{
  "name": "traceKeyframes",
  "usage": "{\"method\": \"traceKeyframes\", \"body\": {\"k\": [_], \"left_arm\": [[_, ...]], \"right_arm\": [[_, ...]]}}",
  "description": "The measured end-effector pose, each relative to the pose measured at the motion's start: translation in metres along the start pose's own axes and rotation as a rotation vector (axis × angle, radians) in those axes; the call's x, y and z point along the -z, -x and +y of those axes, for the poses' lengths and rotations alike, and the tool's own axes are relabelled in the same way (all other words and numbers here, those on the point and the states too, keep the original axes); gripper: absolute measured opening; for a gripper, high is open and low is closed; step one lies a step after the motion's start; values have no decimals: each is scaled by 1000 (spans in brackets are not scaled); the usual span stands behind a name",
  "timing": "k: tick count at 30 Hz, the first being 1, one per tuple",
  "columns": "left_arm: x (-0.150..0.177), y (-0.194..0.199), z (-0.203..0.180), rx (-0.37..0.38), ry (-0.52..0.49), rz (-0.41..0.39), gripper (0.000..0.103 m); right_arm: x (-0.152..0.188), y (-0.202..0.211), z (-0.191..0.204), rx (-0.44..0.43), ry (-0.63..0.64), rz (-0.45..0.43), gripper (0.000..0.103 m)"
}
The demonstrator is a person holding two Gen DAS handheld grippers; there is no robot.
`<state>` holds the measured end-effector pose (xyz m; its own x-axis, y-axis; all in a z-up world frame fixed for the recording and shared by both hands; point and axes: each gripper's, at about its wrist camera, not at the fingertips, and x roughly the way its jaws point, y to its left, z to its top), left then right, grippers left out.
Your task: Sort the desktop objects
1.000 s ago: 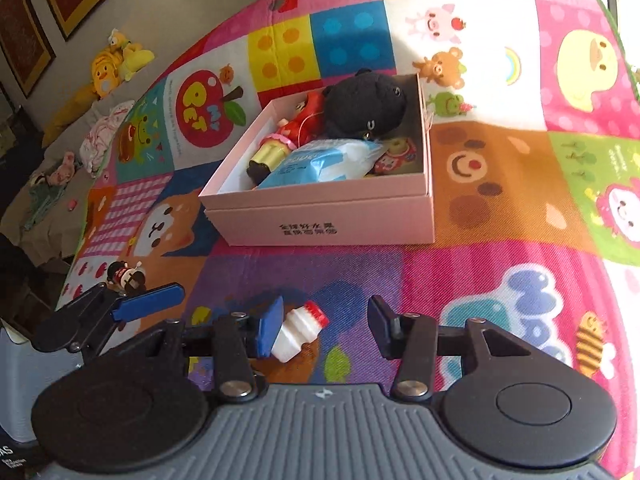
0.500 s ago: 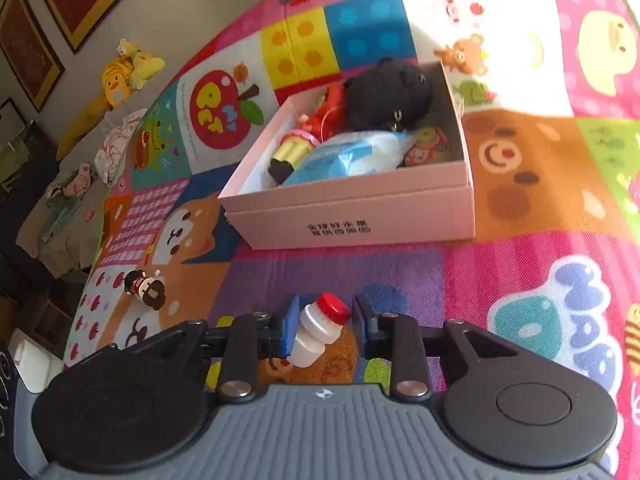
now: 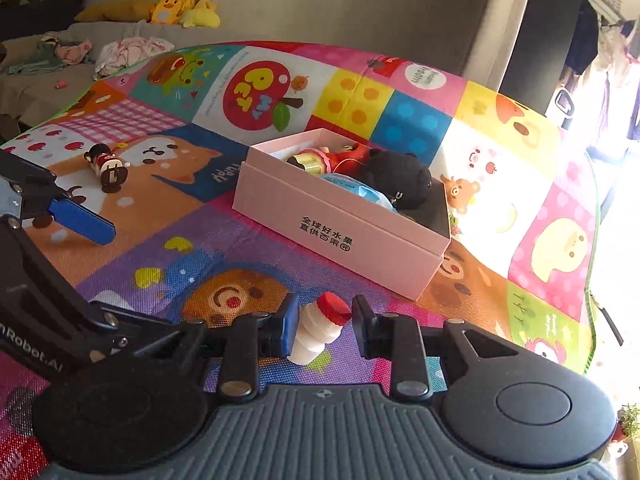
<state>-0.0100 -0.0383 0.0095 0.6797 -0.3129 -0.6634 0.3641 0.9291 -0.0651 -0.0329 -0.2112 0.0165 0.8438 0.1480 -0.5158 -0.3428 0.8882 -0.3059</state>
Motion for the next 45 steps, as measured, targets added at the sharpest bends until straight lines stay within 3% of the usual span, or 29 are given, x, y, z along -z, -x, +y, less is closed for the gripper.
{"method": "traceKeyframes", "body": {"k": [7,10,13,15,16,18,20,23,26,34,38,42,45], "left_arm": [[2,2,9,-29,30,9,103],[3,4,9,-38,30,10,103],[4,5,9,-51,31,14,103],[4,8,12,-61,30,5,103],[4,10,14,-71,32,-4,103],[-1,15,27,-122,51,-36,103],[-8,19,46,-208,87,-69,103],[-16,20,77,-342,130,-103,103],[-21,8,106,-406,147,-73,103],[-28,-23,125,-344,107,-9,103],[-29,-24,112,-264,62,-16,103],[-26,-22,87,-129,-26,-16,103],[-24,-18,75,-122,-55,-39,103]], "right_arm": [[9,20,1,-83,-41,-2,29],[10,24,-2,-97,-64,-20,37],[10,29,-3,-108,-77,-39,54],[11,31,-3,-110,-80,-47,77],[13,32,-3,-107,-83,-51,83],[16,32,-5,-95,-104,-48,97],[20,29,-11,-86,-150,-23,103],[25,23,-17,-93,-202,22,103],[25,19,-18,-103,-213,36,103],[25,2,-18,-167,-221,136,103],[25,-7,-19,-191,-242,191,103],[26,-9,-18,-191,-243,203,103],[25,-9,-18,-189,-243,204,103]]}}
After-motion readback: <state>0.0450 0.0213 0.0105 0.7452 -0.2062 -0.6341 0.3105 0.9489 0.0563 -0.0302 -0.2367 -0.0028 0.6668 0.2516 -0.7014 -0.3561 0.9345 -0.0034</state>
